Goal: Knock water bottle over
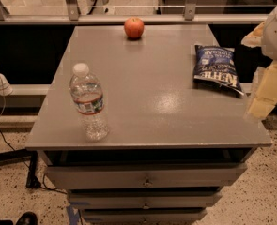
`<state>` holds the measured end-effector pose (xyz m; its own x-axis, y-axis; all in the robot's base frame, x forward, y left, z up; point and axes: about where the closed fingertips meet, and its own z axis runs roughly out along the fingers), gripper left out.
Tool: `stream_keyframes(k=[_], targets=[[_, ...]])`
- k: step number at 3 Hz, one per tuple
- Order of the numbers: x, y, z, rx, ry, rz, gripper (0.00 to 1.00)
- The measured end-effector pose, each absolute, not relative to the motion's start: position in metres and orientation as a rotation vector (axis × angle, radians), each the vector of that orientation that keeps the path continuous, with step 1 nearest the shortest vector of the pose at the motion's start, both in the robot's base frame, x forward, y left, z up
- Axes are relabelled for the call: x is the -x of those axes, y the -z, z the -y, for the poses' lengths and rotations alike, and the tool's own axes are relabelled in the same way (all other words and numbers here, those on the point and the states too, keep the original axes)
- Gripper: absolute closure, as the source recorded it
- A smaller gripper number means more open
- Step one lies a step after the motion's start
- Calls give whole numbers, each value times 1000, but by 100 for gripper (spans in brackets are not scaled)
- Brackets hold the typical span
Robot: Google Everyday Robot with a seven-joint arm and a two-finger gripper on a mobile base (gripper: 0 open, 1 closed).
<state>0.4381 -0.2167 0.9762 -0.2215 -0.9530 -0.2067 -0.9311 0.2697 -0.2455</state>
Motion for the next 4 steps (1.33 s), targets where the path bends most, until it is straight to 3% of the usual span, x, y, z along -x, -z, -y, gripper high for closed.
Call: stream_keyframes(k=[2,4], targets=[[-440,-974,205,1685,34,-2207,0],[-439,-951,111,1585,-254,-2030,0]])
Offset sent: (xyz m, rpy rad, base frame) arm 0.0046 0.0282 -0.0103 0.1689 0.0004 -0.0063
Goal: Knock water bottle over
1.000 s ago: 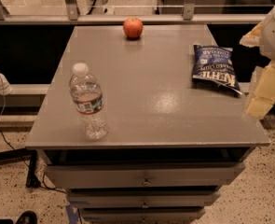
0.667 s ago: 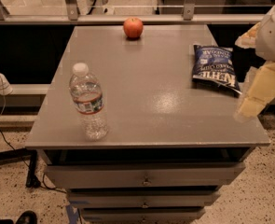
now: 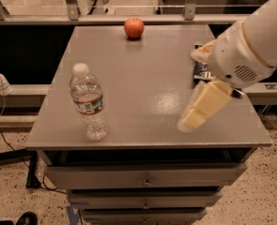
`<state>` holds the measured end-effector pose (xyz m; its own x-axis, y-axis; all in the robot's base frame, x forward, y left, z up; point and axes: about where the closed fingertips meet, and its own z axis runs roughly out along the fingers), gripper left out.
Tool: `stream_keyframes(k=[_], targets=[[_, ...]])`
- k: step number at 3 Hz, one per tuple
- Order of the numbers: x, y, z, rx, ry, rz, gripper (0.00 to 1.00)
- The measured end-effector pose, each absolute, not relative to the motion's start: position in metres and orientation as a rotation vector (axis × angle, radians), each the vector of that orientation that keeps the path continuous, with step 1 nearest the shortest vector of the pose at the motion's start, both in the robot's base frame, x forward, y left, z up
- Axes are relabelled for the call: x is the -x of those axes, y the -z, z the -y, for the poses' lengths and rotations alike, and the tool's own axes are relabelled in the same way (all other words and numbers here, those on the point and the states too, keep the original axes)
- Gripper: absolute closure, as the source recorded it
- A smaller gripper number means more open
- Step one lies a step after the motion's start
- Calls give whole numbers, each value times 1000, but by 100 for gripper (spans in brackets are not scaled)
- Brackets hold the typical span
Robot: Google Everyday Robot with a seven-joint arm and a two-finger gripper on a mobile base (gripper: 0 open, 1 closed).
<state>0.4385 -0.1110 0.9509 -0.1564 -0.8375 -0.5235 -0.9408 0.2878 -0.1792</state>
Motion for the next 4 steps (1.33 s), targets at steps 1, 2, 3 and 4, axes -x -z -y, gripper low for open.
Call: stream_keyframes(k=[1,2,3,4], targets=[[-441,-939,53,1514,-390,-1914,0],[-449,-924,3,1442,-492,-1825,0],[-453,-909,-34,1377,-588,-1786,0],[-454,-898,-69,1316,-684,-1758,0]])
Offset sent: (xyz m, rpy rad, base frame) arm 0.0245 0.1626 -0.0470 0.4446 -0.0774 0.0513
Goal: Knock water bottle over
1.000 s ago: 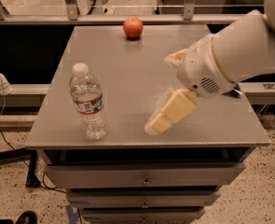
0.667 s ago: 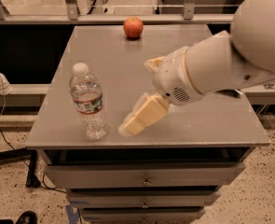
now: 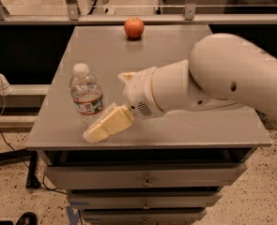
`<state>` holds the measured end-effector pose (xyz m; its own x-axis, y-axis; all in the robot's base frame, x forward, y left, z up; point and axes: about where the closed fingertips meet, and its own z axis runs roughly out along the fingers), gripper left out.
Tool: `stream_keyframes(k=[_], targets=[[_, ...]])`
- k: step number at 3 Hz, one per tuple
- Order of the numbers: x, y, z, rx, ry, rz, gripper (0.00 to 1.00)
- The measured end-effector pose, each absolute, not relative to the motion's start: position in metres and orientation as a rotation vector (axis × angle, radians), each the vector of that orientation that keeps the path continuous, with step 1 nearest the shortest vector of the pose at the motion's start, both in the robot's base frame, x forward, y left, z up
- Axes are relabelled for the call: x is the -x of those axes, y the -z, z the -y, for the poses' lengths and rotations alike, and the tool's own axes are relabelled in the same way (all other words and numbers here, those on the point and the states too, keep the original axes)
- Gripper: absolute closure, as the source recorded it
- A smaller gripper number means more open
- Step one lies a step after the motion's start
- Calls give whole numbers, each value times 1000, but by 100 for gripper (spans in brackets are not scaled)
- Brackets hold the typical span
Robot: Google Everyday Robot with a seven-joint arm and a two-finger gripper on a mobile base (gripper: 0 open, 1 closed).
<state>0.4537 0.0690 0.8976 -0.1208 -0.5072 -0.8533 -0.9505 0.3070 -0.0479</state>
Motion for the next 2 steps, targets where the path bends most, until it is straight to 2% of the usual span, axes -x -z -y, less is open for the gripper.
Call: stream_keyframes(k=[1,2], targets=[[-454,-893,-95,1271,-764,-1746,0],[-455,-891,-111,1249,-804,-1738,18]])
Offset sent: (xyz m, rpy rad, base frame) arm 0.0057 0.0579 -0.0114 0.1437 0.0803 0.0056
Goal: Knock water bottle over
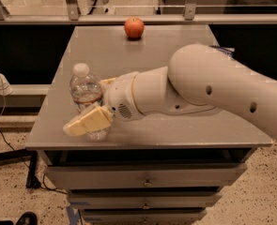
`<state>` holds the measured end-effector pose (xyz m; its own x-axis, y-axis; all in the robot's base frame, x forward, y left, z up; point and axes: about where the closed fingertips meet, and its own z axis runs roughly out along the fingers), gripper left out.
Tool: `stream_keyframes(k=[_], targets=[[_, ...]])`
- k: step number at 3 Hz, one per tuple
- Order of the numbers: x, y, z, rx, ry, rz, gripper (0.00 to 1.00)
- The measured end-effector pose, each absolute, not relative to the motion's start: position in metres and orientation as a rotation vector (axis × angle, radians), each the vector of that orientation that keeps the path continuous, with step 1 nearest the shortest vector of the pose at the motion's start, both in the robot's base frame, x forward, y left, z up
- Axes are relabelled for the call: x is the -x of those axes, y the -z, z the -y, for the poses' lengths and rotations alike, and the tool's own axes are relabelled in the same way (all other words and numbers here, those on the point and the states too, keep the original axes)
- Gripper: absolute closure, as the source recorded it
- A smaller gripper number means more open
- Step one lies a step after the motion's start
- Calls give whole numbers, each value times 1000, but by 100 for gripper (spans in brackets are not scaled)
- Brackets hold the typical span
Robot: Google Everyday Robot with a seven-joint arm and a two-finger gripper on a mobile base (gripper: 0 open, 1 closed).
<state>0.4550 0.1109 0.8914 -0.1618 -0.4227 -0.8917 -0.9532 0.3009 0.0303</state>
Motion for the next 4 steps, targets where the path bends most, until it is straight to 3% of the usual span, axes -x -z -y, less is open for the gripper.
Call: stream_keyframes(k=[3,4], targets=[[-501,-902,-68,1340,-654,-1830,88],[-524,-898,-47,1516,-521,-1889,100]])
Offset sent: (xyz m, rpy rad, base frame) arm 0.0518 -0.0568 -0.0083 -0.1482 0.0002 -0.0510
